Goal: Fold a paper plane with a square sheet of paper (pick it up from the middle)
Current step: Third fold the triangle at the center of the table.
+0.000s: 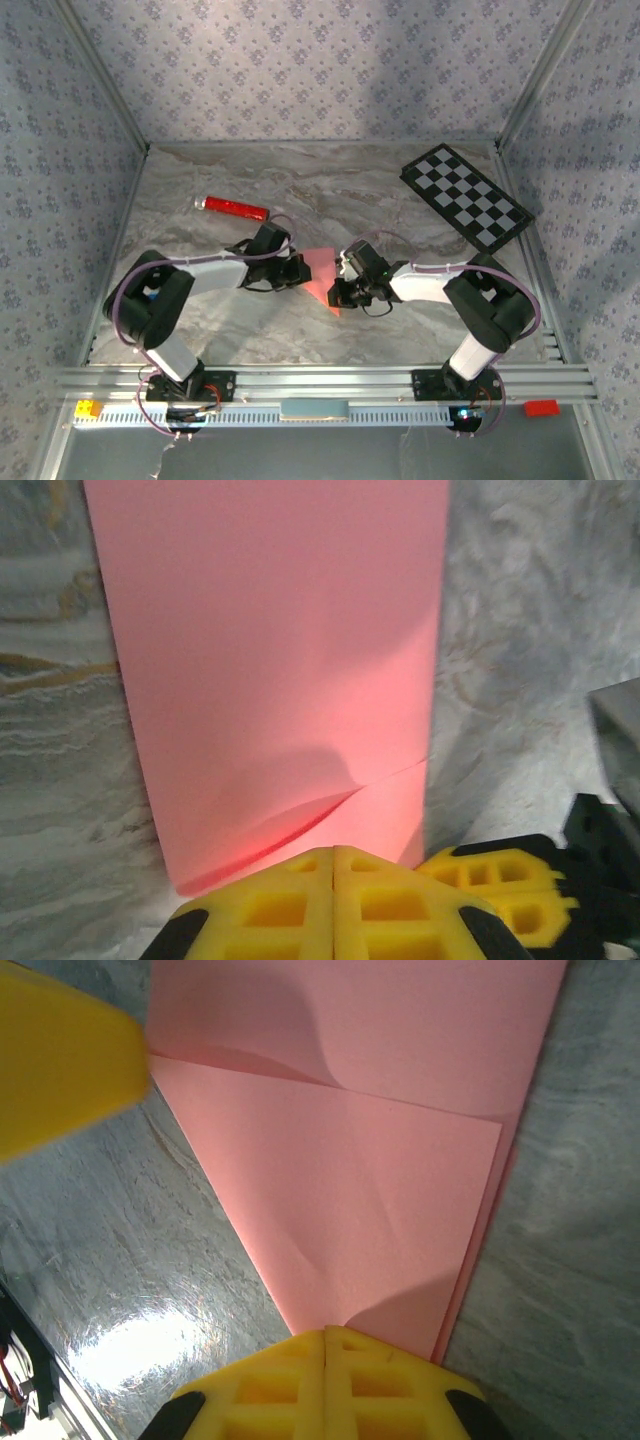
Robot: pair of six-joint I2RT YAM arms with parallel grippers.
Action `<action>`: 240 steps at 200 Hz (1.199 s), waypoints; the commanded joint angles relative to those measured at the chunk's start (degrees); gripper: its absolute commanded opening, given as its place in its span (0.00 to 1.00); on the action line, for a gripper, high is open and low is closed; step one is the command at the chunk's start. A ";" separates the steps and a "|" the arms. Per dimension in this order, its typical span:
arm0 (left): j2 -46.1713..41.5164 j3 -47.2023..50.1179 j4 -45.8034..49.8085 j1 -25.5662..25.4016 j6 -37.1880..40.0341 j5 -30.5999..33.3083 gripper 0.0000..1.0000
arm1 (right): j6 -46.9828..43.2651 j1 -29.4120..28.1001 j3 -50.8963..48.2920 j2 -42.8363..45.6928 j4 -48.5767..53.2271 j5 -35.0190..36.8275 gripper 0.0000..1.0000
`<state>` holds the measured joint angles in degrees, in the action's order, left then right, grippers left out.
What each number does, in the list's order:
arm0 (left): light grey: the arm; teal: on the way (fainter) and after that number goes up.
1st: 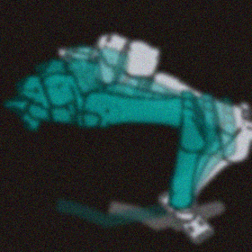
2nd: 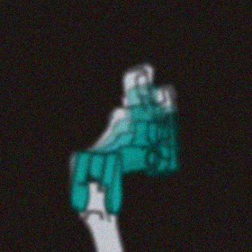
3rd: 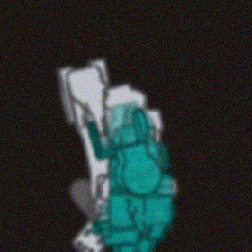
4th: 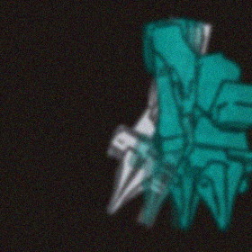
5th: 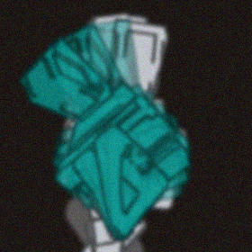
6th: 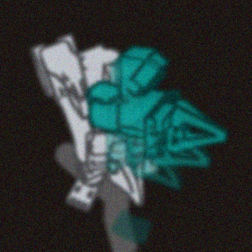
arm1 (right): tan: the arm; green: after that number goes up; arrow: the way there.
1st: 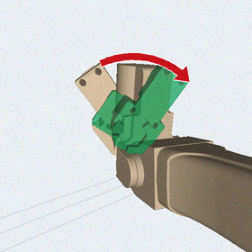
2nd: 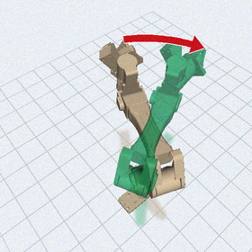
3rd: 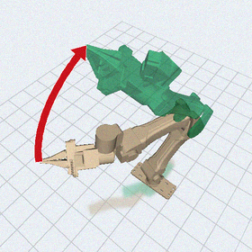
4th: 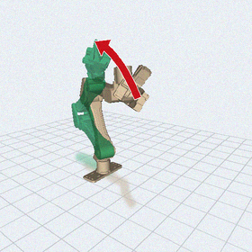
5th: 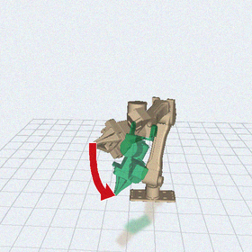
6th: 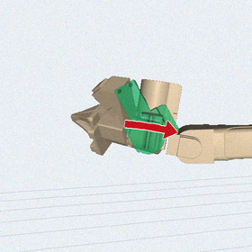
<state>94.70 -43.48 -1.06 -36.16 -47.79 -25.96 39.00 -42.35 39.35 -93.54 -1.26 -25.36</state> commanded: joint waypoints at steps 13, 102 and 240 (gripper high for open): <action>3.95 -1.56 0.95 0.02 0.82 1.65 0.05 | -1.19 0.33 -0.56 0.36 6.77 1.26 0.01; 5.85 -1.56 4.42 0.11 2.04 2.88 0.00 | -2.53 -0.14 7.72 -0.89 4.39 -5.33 0.04; 7.78 -2.07 4.60 0.67 2.23 3.08 0.00 | -0.59 0.59 1.05 -2.27 1.08 -5.41 0.07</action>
<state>99.59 -46.09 0.23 -36.05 -46.65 -26.24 38.15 -42.19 42.89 -97.93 -2.70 -29.80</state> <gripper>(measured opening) 0.046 0.065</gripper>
